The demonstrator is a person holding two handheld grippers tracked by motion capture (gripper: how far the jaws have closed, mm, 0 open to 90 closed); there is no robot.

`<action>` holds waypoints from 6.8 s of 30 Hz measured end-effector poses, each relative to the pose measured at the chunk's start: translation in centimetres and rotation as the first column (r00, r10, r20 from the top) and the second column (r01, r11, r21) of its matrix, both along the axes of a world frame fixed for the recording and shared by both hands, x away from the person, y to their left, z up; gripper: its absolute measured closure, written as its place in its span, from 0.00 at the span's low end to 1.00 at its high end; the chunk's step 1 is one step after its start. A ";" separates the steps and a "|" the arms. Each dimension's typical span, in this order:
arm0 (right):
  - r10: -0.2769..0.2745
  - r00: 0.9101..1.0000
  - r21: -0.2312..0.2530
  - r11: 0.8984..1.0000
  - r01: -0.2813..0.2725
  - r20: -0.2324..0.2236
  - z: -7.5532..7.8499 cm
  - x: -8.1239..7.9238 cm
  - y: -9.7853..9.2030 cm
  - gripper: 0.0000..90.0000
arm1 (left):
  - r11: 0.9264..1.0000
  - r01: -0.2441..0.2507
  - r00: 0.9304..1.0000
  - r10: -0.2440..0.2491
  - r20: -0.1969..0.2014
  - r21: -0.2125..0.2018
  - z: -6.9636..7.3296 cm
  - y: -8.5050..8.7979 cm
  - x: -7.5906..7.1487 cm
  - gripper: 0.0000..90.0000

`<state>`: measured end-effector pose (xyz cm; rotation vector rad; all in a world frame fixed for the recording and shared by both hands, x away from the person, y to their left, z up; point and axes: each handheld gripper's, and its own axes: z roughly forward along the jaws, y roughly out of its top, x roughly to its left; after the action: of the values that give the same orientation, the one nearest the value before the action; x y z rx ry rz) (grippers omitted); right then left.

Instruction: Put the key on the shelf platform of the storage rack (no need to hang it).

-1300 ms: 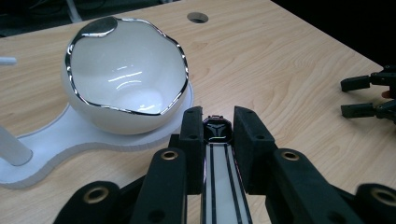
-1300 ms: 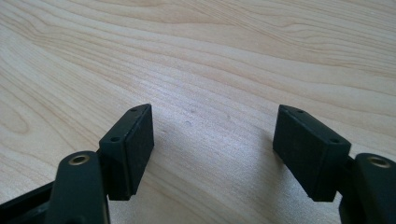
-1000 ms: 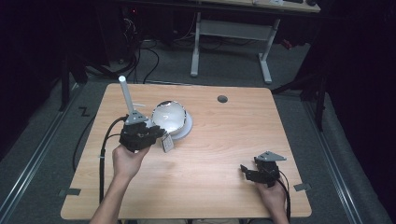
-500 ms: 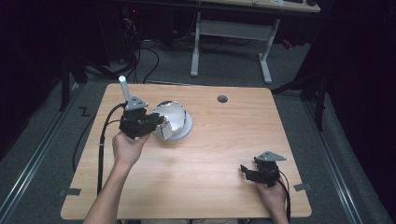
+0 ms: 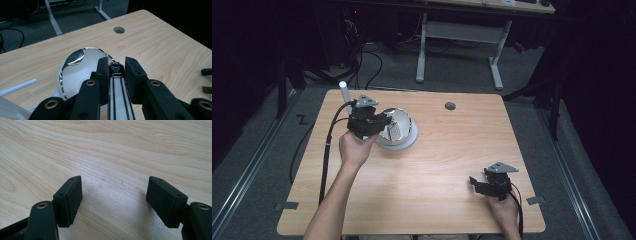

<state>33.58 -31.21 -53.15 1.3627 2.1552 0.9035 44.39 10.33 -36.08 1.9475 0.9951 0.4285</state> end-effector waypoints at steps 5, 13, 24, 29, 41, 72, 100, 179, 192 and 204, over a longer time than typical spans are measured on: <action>0.001 1.000 0.000 1.000 -0.001 0.000 0.0 0.0 0.0 0.33 | 1.000 -0.006 1.000 0.006 0.007 0.002 0.0 -0.5 0.7 0.83; -0.002 1.000 -0.001 1.000 0.002 0.000 0.0 0.0 0.0 0.33 | 0.999 -0.047 0.999 0.047 0.022 0.023 -0.5 -0.8 1.9 0.83; -0.002 1.000 0.000 1.000 0.002 0.000 0.0 0.0 0.0 0.33 | 0.997 -0.066 0.998 0.065 0.008 0.031 -1.8 -1.6 3.1 0.83; -0.002 1.000 -0.001 1.000 0.002 0.000 0.0 0.0 0.0 0.33 | 0.997 -0.066 0.998 0.066 0.001 0.043 -2.3 -1.8 3.5 0.83; -0.002 1.000 -0.001 1.000 0.002 0.000 0.0 0.0 0.0 0.33 | 0.996 -0.079 0.997 0.079 -0.008 0.046 -3.9 -2.1 4.3 0.83; -0.001 1.000 -0.002 1.000 0.001 -0.001 0.0 0.0 0.0 0.33 | 0.990 -0.101 0.991 0.109 -0.081 0.097 -7.5 -4.0 6.1 0.83; -0.002 1.000 -0.002 1.000 0.002 0.001 0.0 0.0 0.0 0.33 | 0.982 -0.143 0.979 0.159 -0.127 0.122 -9.1 -3.5 6.7 0.67; -0.004 1.000 -0.002 1.000 0.004 0.000 0.0 0.0 0.0 0.33 | 0.990 -0.139 0.990 0.140 0.014 -0.039 -4.5 6.1 -5.5 0.47; -0.001 1.000 -0.002 1.000 0.001 -0.001 0.0 0.0 0.0 0.33 | 0.987 -0.152 0.988 0.153 0.007 -0.043 -5.7 6.7 -7.1 0.48; 0.000 1.000 -0.002 1.000 0.000 -0.002 0.0 0.0 0.0 0.33 | 0.989 -0.126 0.992 0.125 -0.008 -0.073 -6.2 6.4 -7.9 0.48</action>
<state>33.58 -31.19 -53.14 1.3626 2.1572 0.9005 36.48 16.69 -42.30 1.8265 1.1242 0.4532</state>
